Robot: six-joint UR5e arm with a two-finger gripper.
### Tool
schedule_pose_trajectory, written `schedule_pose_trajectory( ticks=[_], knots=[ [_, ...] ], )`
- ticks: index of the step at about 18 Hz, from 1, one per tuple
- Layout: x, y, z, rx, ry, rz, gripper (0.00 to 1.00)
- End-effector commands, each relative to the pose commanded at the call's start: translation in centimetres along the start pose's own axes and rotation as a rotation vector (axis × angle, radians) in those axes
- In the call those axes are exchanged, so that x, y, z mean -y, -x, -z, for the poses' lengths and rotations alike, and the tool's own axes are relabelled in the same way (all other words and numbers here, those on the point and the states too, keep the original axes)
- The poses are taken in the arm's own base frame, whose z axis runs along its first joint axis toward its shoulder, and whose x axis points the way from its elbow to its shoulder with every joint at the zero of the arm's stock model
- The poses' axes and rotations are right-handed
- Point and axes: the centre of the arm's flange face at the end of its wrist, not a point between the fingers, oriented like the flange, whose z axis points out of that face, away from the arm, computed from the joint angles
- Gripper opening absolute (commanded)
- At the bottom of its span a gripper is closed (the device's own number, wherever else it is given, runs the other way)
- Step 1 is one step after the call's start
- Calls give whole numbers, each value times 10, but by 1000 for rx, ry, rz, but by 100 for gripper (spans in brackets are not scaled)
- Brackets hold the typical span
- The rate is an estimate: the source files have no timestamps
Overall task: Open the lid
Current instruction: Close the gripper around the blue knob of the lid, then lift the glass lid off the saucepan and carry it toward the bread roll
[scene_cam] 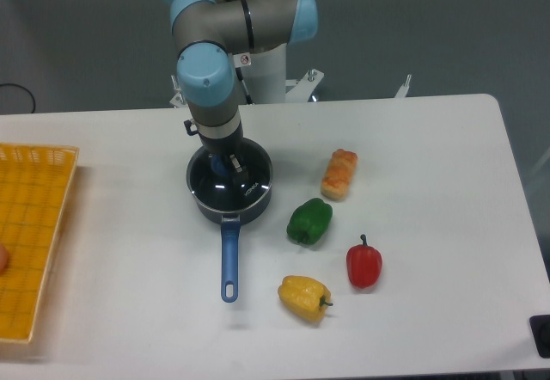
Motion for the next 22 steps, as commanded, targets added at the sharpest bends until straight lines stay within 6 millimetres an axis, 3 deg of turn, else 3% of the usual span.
schedule_pose_trajectory(
  ticks=[8, 15, 22],
  knots=[
    [-1, 10, 22, 31, -9, 4, 62],
    [-14, 24, 47, -24, 8, 21, 61],
    [-56, 45, 64, -36, 2, 22, 61]
  ],
)
